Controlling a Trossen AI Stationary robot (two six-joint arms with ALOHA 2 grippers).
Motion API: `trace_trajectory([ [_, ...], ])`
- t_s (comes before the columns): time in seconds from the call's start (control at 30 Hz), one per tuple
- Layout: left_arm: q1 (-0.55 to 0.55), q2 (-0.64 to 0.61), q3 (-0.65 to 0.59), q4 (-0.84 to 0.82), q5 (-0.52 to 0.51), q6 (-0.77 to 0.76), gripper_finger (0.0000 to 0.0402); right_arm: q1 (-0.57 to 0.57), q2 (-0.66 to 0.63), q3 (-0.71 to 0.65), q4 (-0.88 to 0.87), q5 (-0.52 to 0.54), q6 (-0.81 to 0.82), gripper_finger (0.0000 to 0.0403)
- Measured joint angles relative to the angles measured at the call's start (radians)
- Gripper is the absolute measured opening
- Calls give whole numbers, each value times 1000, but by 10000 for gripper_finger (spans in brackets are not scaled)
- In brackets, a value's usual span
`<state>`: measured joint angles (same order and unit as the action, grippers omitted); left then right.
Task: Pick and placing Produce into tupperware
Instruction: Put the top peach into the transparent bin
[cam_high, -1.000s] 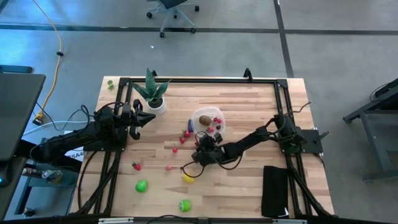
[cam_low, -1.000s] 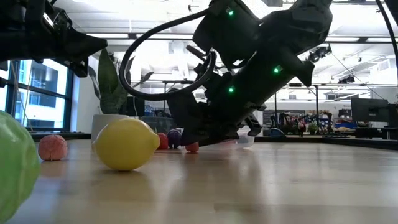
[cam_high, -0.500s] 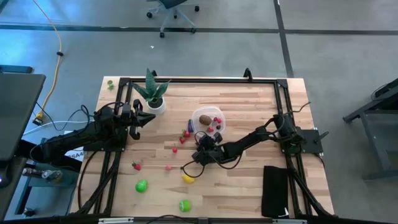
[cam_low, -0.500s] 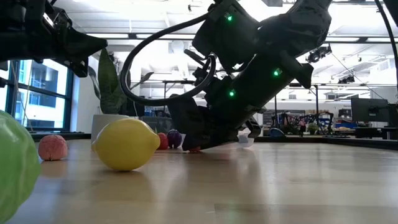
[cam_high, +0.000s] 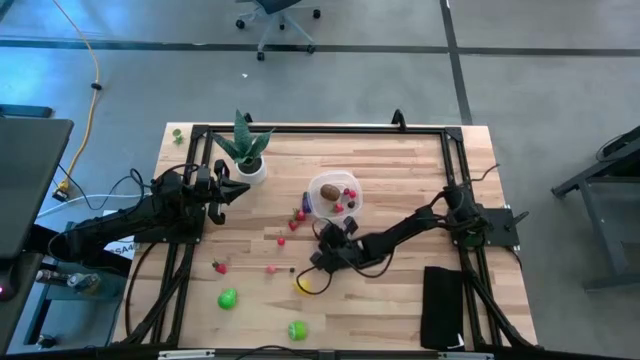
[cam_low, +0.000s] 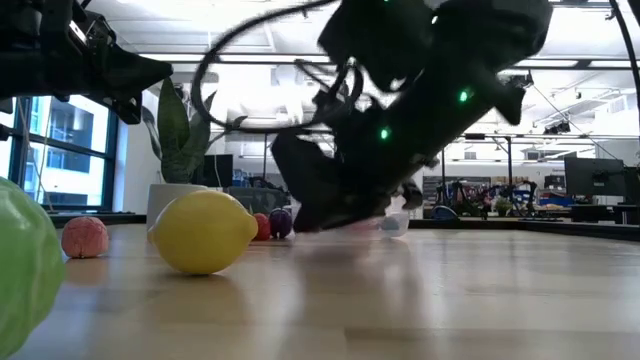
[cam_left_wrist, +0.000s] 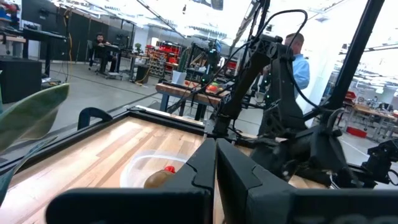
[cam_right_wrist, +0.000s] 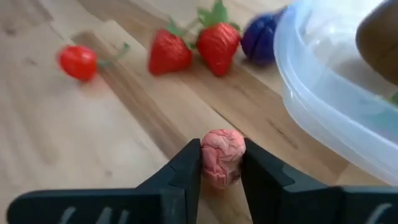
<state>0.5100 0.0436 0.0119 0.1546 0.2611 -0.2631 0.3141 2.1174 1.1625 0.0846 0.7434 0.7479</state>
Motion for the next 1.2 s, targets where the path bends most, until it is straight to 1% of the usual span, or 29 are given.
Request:
trace_trajectory([
  [0.17, 0, 0, 0, 0, 0, 0, 3, 29, -68, 0, -21, 34, -69, 85],
  [0.27, 0, 0, 0, 0, 0, 0, 3, 37, -128, 0, -65, 46, -116, 85],
  [0.4, 0, 0, 0, 0, 0, 0, 3, 31, -224, 0, -171, 53, -164, 85],
  [0.5, 0, 0, 0, 0, 0, 0, 3, 5, -306, 0, -279, 51, -191, 85],
  [0.57, 0, 0, 0, 0, 0, 0, 3, -25, -365, 0, -367, 29, -191, 85],
  [0.73, 0, 0, 0, 0, 0, 0, 3, -141, -473, 1, -580, -95, -204, 85],
  [0.83, 0, 0, 0, 0, -1, 0, 3, -236, -500, 1, -644, -224, -253, 85],
  [1.0, 0, 0, 0, 0, 0, 0, 3, -375, -475, 1, -670, -474, -363, 85],
  [1.03, 0, 0, 0, 0, 0, 0, 3, -393, -462, 1, -675, -509, -383, 85],
  [1.1, 0, 0, 0, 0, 0, 0, 3, -417, -434, 1, -670, -557, -411, 85],
  [1.2, 0, 0, 0, 0, 0, 0, 3, -437, -392, 1, -661, -596, -443, 85],
])
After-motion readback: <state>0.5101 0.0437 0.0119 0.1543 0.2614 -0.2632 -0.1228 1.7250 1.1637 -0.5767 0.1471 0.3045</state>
